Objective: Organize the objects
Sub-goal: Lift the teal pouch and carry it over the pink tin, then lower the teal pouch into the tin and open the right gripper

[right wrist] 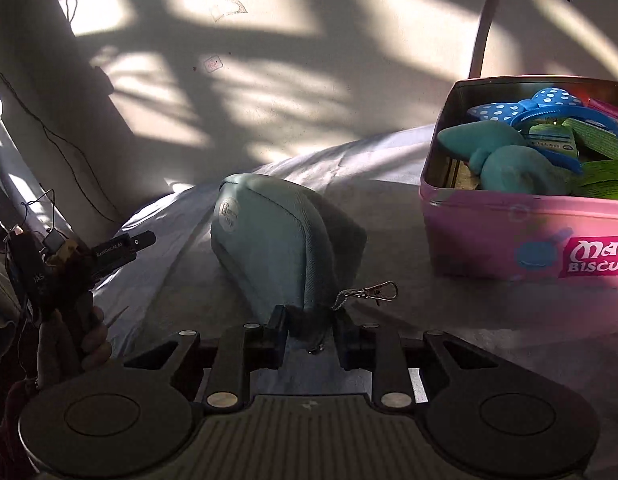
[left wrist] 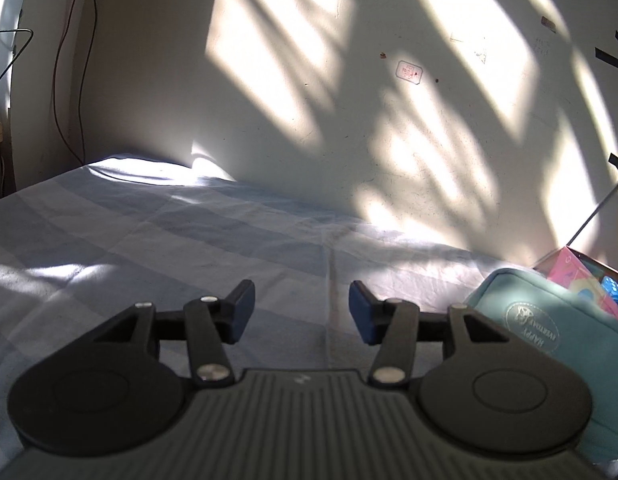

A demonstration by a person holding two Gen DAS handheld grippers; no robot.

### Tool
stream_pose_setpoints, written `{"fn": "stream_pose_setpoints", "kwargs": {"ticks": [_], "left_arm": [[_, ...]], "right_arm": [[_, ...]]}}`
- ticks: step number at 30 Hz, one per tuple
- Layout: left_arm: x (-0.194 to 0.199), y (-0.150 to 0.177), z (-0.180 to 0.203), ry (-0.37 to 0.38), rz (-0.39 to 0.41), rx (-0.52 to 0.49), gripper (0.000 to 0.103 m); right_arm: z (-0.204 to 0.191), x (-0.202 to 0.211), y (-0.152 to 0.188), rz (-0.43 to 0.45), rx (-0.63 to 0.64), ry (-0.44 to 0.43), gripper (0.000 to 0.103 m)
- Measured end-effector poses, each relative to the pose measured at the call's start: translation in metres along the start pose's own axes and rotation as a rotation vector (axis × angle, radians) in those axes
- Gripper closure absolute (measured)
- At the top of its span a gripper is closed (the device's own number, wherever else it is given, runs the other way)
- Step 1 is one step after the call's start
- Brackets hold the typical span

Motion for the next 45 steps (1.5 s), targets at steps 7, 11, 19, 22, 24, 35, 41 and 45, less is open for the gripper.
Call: {"fn": "stream_pose_setpoints", "kwargs": {"ticks": [7, 11, 19, 22, 24, 35, 41, 45], "left_arm": [[0.012, 0.015, 0.079, 0.242, -0.058, -0.207, 0.029], [0.010, 0.025, 0.116, 0.341, -0.150, -0.254, 0.028], [-0.015, 0.050, 0.134, 0.325, -0.288, -0.262, 0.036], [-0.002, 0.051, 0.133, 0.396, -0.313, -0.222, 0.069], [0.010, 0.051, 0.128, 0.359, -0.292, -0.225, 0.070], [0.074, -0.030, 0.183, 0.464, -0.041, -0.204, 0.070], [0.032, -0.037, 0.280, 0.521, -0.044, -0.323, 0.069], [-0.003, -0.024, 0.330, 0.542, -0.102, -0.369, 0.069]], "right_arm": [[0.056, 0.074, 0.031, 0.153, -0.034, 0.164, 0.063], [0.071, 0.069, 0.033, 0.157, -0.056, 0.166, 0.057], [0.079, 0.026, 0.041, 0.064, -0.115, 0.042, 0.054], [0.065, 0.017, 0.042, 0.067, -0.078, 0.048, 0.056], [0.055, 0.018, 0.041, 0.086, -0.029, 0.020, 0.058], [0.060, 0.085, -0.008, 0.417, 0.065, 0.009, 0.059], [0.129, 0.100, -0.030, 0.488, -0.033, 0.156, 0.059], [0.174, 0.109, -0.034, 0.492, -0.104, 0.222, 0.058]]}}
Point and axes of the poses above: each gripper's, at about its wrist camera, not at the fingertips, and x roughly against the way its jaws point, z to its right, y to its underside, the point moved 5 cm from there along -x, roughly the way its jaws point, and after that the axes turned 6 degrees about -z, right-handed, at the moved point
